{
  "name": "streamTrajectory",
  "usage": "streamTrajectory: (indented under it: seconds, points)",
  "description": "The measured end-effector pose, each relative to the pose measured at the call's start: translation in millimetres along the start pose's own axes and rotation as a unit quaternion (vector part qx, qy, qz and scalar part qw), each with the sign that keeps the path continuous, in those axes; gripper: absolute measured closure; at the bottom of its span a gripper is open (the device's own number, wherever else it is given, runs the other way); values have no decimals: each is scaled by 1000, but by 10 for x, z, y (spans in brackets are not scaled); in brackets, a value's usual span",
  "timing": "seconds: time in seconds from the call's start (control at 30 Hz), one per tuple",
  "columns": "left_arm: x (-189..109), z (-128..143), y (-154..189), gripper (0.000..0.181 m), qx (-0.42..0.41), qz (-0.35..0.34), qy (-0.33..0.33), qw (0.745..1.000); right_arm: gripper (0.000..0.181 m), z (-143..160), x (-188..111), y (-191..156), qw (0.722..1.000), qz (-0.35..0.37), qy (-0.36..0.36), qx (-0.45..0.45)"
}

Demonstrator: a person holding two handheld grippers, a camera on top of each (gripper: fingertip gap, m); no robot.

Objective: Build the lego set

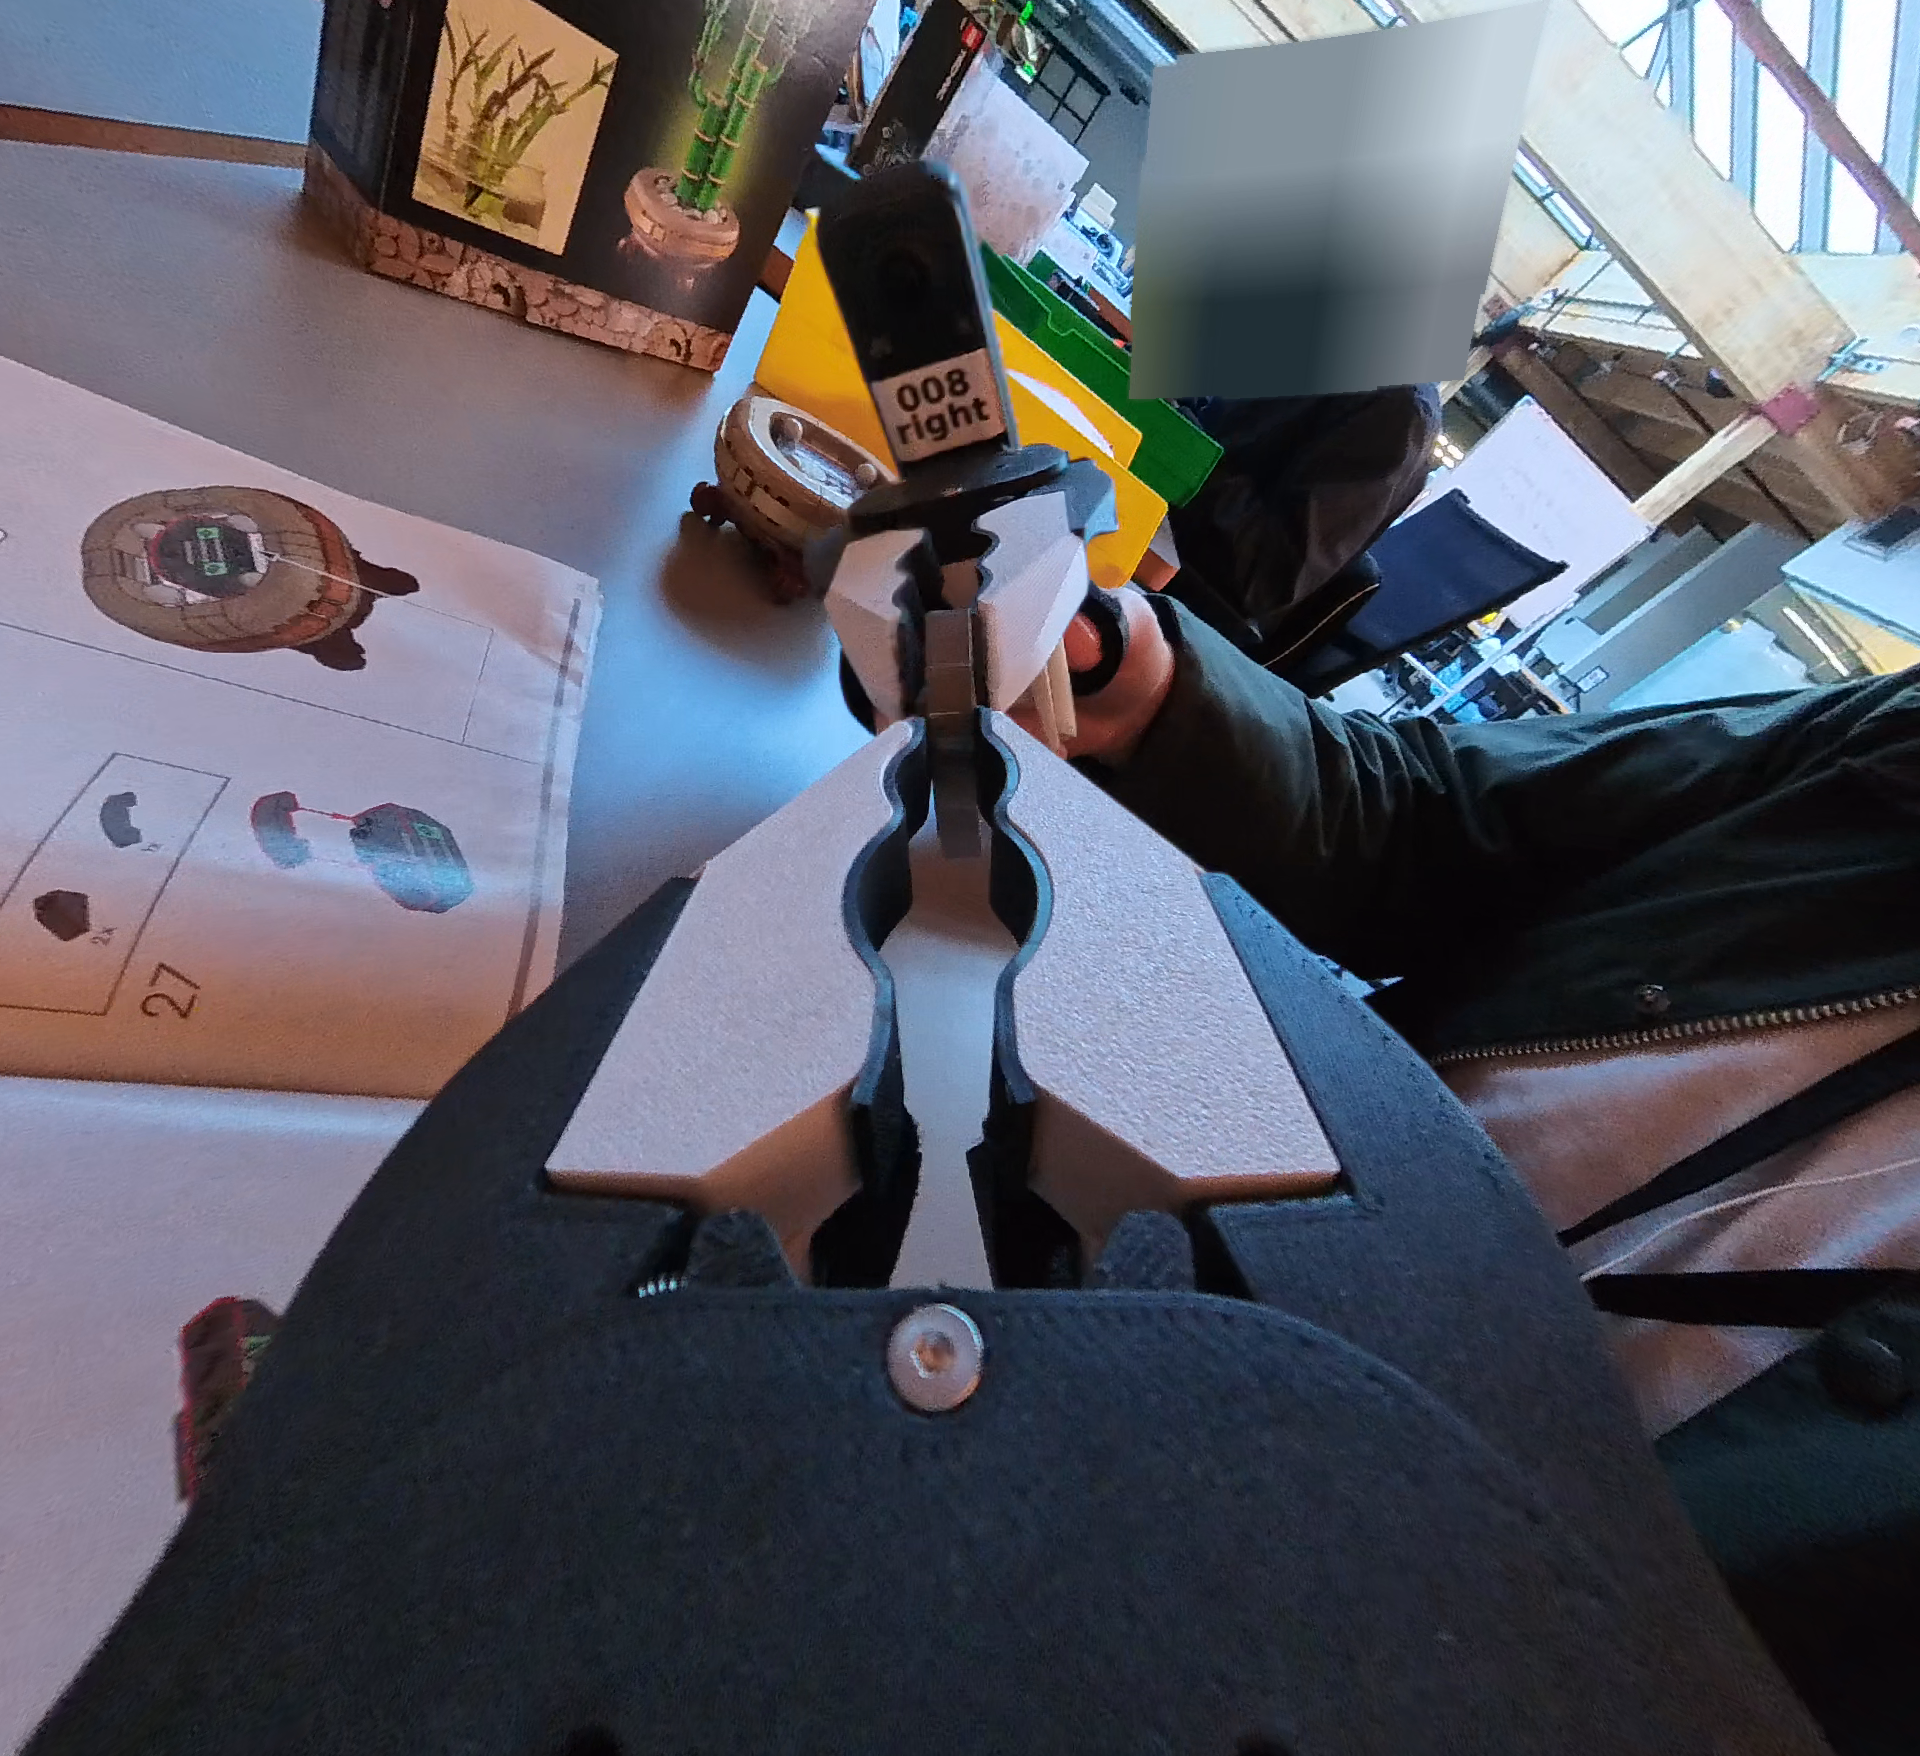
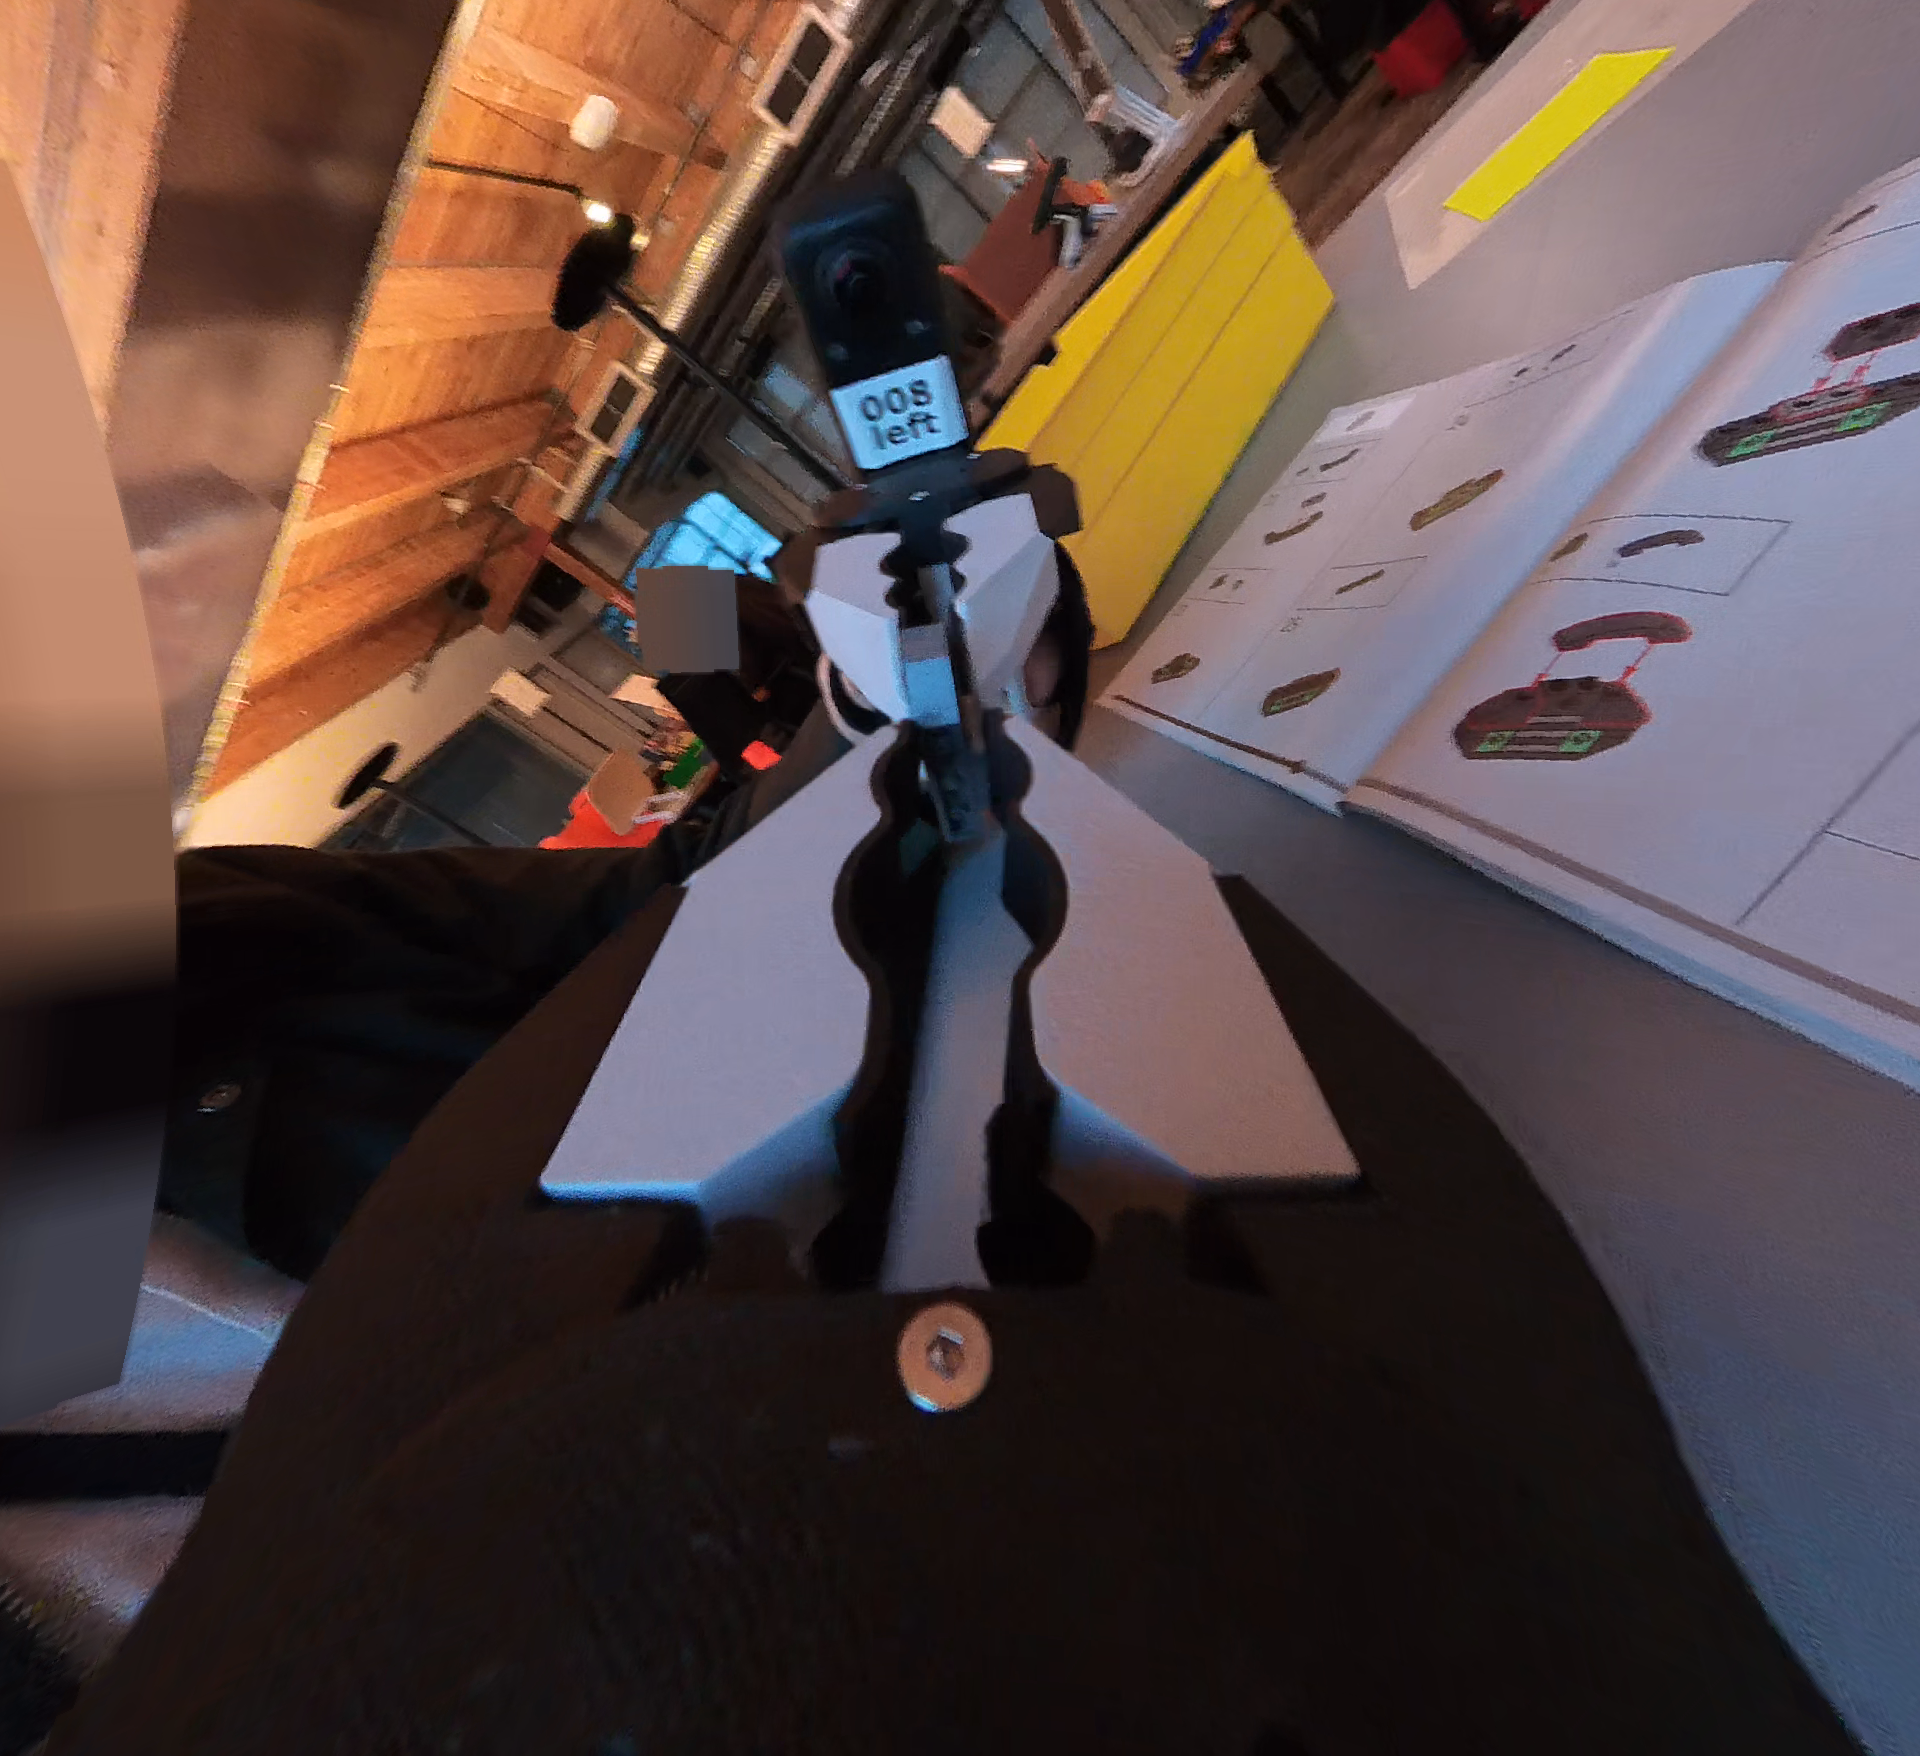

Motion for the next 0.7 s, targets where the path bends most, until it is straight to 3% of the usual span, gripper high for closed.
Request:
streamTrajectory:
  seconds: [0.13, 0.3, 0.7]
  points:
    - [-11, 88, -4, 174, -34, 21, -26, 999, 171, 49, -20, 14, 999, -10, -22, 34]
    - [-105, 17, -62, 174, -44, 26, -3, 999, 171, 45, -60, 92, 999, 5, -22, 42]
    - [-58, 81, -69, 175, -41, 25, -19, 999, 171, 54, -57, 86, 999, -4, -25, 44]
Point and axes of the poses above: each gripper's, where its closed fingertips meet, x out along the fingers, z out of its underside, y = z × x across the jaws, the point moved 1 cm from there along -x, back along the fingers, and after that the axes turned 1 degree about y, right-handed, at the moved point
